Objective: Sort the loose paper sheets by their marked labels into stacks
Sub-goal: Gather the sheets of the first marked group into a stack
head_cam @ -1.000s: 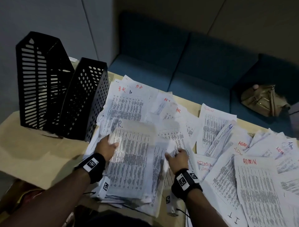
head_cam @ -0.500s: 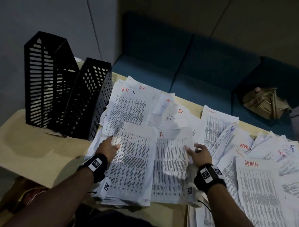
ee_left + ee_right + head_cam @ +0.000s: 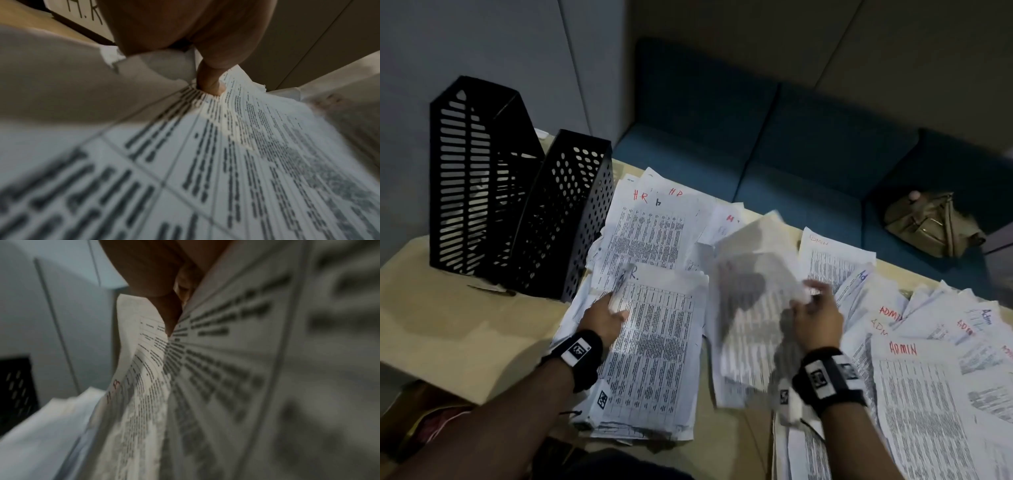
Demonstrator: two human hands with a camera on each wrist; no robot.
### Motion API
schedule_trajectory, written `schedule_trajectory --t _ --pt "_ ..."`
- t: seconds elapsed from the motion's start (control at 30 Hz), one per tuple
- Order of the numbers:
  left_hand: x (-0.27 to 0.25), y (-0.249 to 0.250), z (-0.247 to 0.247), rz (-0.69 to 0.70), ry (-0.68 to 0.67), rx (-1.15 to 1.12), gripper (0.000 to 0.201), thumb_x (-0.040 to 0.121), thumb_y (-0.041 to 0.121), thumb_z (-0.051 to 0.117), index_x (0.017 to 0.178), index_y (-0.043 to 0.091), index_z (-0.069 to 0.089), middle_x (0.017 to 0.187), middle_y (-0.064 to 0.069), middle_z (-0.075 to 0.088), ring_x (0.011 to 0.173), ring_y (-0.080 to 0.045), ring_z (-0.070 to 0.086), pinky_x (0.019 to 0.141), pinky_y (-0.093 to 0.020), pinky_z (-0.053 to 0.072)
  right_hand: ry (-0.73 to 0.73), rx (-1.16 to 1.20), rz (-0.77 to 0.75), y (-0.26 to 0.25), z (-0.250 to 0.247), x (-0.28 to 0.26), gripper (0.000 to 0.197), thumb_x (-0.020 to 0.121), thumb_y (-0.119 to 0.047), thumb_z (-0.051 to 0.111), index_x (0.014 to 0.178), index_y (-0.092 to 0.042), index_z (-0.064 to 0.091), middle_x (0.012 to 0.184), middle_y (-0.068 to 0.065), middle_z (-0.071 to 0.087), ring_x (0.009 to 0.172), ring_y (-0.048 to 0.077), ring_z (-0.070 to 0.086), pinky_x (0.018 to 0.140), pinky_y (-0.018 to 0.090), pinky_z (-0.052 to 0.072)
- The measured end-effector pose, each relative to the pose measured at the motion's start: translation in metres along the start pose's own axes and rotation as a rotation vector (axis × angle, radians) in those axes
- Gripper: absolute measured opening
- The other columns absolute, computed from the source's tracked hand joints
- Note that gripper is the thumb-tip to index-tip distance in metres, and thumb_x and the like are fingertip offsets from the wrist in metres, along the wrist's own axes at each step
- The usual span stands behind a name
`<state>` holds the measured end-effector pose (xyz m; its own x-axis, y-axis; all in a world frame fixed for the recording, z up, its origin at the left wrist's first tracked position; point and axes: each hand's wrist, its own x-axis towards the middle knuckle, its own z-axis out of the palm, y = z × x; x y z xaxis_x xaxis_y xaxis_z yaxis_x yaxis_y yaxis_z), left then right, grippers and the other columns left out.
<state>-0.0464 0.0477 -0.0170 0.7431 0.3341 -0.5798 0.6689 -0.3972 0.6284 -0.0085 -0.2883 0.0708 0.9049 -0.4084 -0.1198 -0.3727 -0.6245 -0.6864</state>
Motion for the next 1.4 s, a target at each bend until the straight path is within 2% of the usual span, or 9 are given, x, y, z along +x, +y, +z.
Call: schedule_trajectory --t 0.27,0.4,0.53,0.8,0.93,1.0,1.17,1.3,1.4 --pt "-0.002 0.006 0.0 0.009 -0.041 -0.178 0.039 0.09 0.025 0.062 0.124 0.007 0.054 0.118 -0.016 0.065 0.11 -0.034 0.06 0.098 -0.044 0.047 0.185 0.17 -0.074 -0.03 -0.082 0.036 0.031 0.087 -0.011 0.06 0.118 -0.008 0.058 0.1 0.007 0.063 0.09 0.02 0.058 0.078 0.027 0.04" --pt "-0.003 0.014 0.007 0.046 -0.054 -0.241 0.063 0.085 0.047 0.065 0.132 0.007 0.051 0.127 -0.014 0.062 0.113 -0.03 0.06 0.099 -0.042 0.047 0.054 0.118 0.011 -0.013 -0.035 0.024 0.023 0.09 -0.021 0.057 0.102 -0.004 0.066 0.098 0.014 0.069 0.09 0.024 0.063 0.076 0.027 0.041" --pt "-0.007 0.03 0.015 0.036 -0.043 -0.158 0.037 0.095 0.03 0.056 0.122 0.004 0.057 0.113 -0.016 0.065 0.1 -0.03 0.061 0.081 -0.028 0.043 -0.171 -0.006 0.173 0.009 0.034 -0.004 0.043 0.096 -0.033 0.052 0.116 0.005 0.058 0.118 0.022 0.062 0.108 0.034 0.059 0.082 0.032 0.042" --pt "-0.01 0.026 0.02 0.134 -0.095 -0.251 0.03 0.098 0.03 0.045 0.11 0.006 0.058 0.1 -0.016 0.063 0.099 -0.028 0.06 0.079 -0.027 0.043 -0.5 -0.331 0.059 0.036 0.087 -0.035 0.045 0.094 -0.051 0.045 0.065 -0.017 0.037 0.064 -0.001 0.048 0.066 0.021 0.049 0.056 0.03 0.033" --pt "-0.018 0.023 0.025 0.341 -0.141 -0.202 0.111 0.051 0.094 0.042 0.126 0.014 0.048 0.104 0.0 0.057 0.093 -0.016 0.055 0.071 -0.013 0.044 -0.51 -0.2 -0.003 0.027 0.086 -0.033 0.044 0.095 -0.049 0.044 0.063 -0.021 0.034 0.061 -0.003 0.045 0.056 0.012 0.043 0.049 0.027 0.027" --pt "-0.017 0.025 0.026 0.304 -0.213 -0.163 0.125 0.045 0.097 0.043 0.145 0.024 0.032 0.13 -0.002 0.051 0.115 -0.022 0.054 0.093 -0.032 0.048 -0.468 -0.162 0.011 0.025 0.087 -0.031 0.043 0.096 -0.047 0.043 0.063 -0.02 0.033 0.06 -0.002 0.043 0.055 0.014 0.041 0.049 0.026 0.026" --pt "-0.019 0.03 0.033 0.214 -0.237 -0.013 0.056 0.093 0.028 0.058 0.143 0.016 0.035 0.141 -0.013 0.048 0.127 -0.031 0.048 0.105 -0.04 0.038 -0.45 -0.232 0.018 0.032 0.098 -0.024 0.043 0.093 -0.051 0.044 0.079 -0.011 0.05 0.077 0.006 0.057 0.072 0.023 0.056 0.062 0.031 0.043" --pt "-0.021 0.033 0.026 0.184 -0.287 -0.142 0.019 0.093 0.024 0.057 0.11 0.015 0.059 0.1 -0.009 0.064 0.109 -0.034 0.06 0.095 -0.044 0.05 -0.324 0.122 0.019 0.018 0.097 -0.024 0.064 0.084 -0.036 0.067 0.132 -0.006 0.036 0.124 0.005 0.047 0.114 0.02 0.05 0.093 0.019 0.045" --pt "-0.025 0.029 0.023 0.097 -0.392 -0.308 0.014 0.092 0.025 0.06 0.106 0.025 0.061 0.114 -0.004 0.066 0.114 -0.025 0.059 0.102 -0.044 0.045 -0.297 0.344 -0.07 0.007 0.092 -0.017 0.082 0.079 -0.036 0.074 0.142 -0.023 0.022 0.138 0.001 0.038 0.127 0.017 0.042 0.101 0.018 0.041"
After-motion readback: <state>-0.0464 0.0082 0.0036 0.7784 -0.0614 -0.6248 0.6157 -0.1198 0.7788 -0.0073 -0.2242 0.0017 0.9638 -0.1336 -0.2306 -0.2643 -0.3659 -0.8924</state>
